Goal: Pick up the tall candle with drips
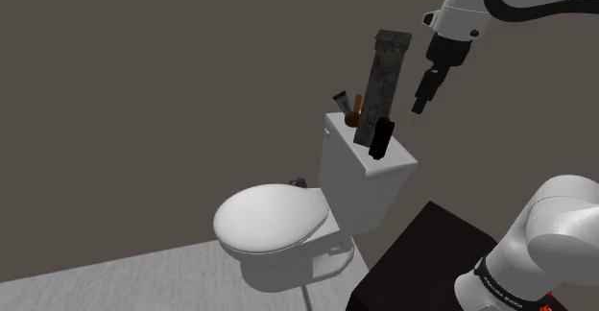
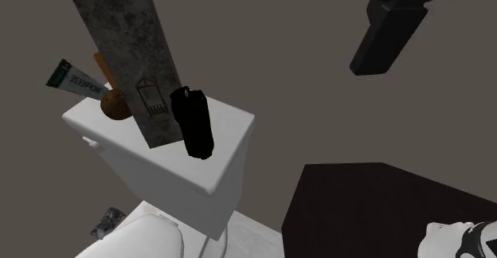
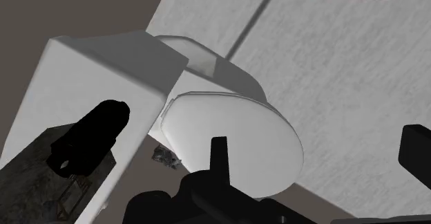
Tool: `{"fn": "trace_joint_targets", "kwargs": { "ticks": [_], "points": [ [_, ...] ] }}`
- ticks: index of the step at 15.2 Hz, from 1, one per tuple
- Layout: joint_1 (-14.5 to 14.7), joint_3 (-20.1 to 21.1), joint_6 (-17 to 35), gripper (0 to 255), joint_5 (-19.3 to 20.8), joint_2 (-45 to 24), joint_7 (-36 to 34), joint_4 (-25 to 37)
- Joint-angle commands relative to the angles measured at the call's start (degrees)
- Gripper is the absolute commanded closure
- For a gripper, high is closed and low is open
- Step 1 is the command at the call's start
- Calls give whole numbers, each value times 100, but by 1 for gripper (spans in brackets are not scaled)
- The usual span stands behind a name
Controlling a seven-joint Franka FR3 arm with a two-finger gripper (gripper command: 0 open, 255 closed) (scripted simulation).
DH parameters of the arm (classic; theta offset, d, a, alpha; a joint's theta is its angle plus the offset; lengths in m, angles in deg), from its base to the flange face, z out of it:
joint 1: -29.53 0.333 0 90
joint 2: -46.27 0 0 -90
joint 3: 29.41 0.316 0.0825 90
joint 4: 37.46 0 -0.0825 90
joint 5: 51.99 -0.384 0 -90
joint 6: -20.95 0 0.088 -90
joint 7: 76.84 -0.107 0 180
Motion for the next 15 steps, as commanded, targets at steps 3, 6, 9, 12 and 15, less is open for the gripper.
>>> {"fn": "trace_joint_targets", "kwargs": {
  "ticks": [3,6,9,12,15],
  "points": [
    [-117,-63,220,0,11,-429,-159,128],
    [-282,-166,512,0,18,-1073,-391,359],
    [-433,-284,756,0,11,-1713,-611,635],
    [-572,-416,952,0,-15,-2347,-817,951],
    [-703,-560,1104,0,-67,-2971,-1005,1300]
  ]
}}
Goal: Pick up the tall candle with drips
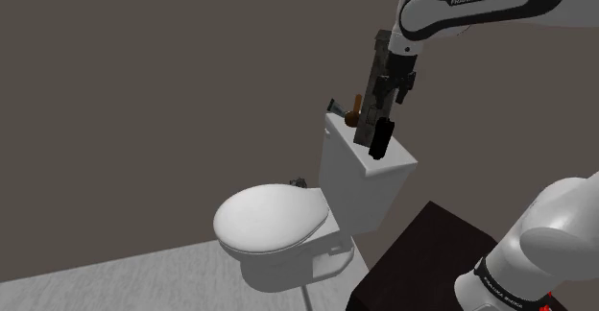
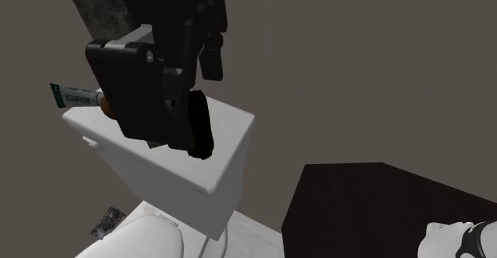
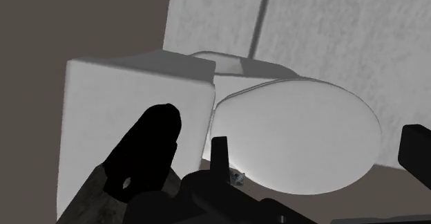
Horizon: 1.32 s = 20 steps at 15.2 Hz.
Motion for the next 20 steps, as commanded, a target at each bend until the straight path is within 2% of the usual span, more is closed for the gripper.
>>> {"fn": "trace_joint_targets", "kwargs": {
  "ticks": [1,9,18,20],
  "points": [
    [-84,-84,71,0,-40,-378,-146,221],
    [-450,-491,235,0,-353,-1996,-540,1321],
    [-1017,-866,107,0,-904,-3763,-914,2767],
    [-1034,-865,169,0,-923,-3821,-916,2753]
  ]
}}
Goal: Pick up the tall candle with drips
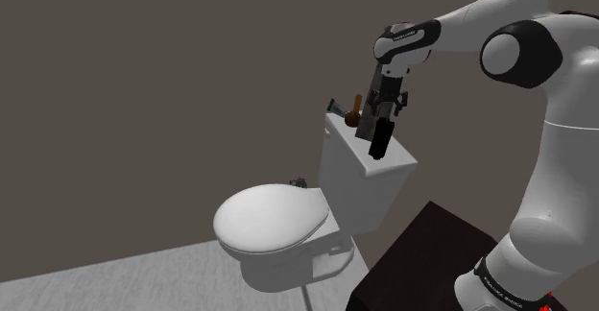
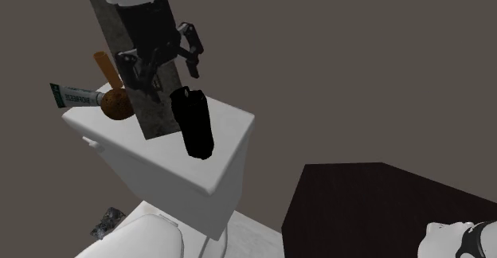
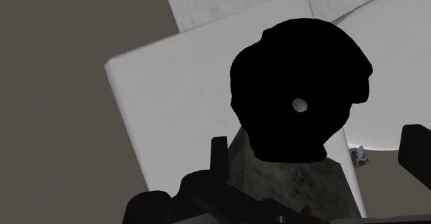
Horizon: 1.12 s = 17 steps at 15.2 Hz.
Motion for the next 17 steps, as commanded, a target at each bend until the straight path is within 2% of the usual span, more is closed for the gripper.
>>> {"fn": "trace_joint_targets", "kwargs": {
  "ticks": [1,8,9,17],
  "points": [
    [-24,-6,84,0,-31,-90,-4,-9],
    [-34,19,447,0,-85,-245,37,-224],
    [-36,15,431,255,-79,-230,40,-223],
    [-36,16,404,255,-81,-241,35,-184]
  ]
}}
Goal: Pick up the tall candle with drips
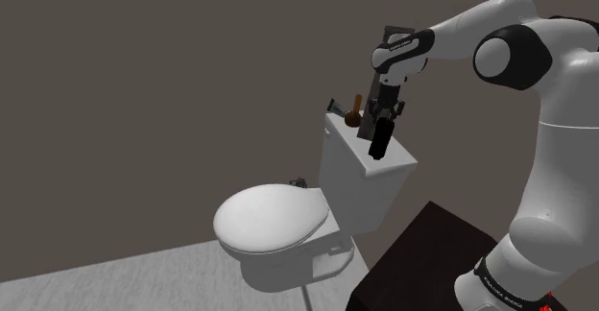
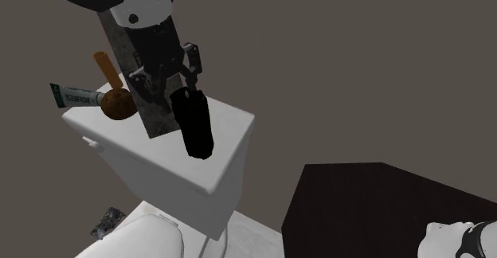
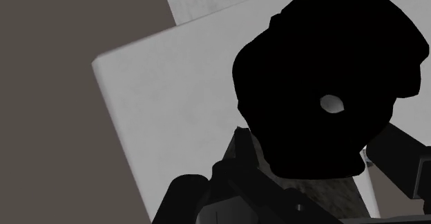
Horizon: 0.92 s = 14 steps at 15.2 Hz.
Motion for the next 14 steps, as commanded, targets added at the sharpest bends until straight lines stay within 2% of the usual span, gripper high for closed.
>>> {"fn": "trace_joint_targets", "kwargs": {
  "ticks": [1,14],
  "points": [
    [0,1,37,255,-3,-18,2,-46],
    [8,-43,-833,255,105,290,-86,530]
  ]
}}
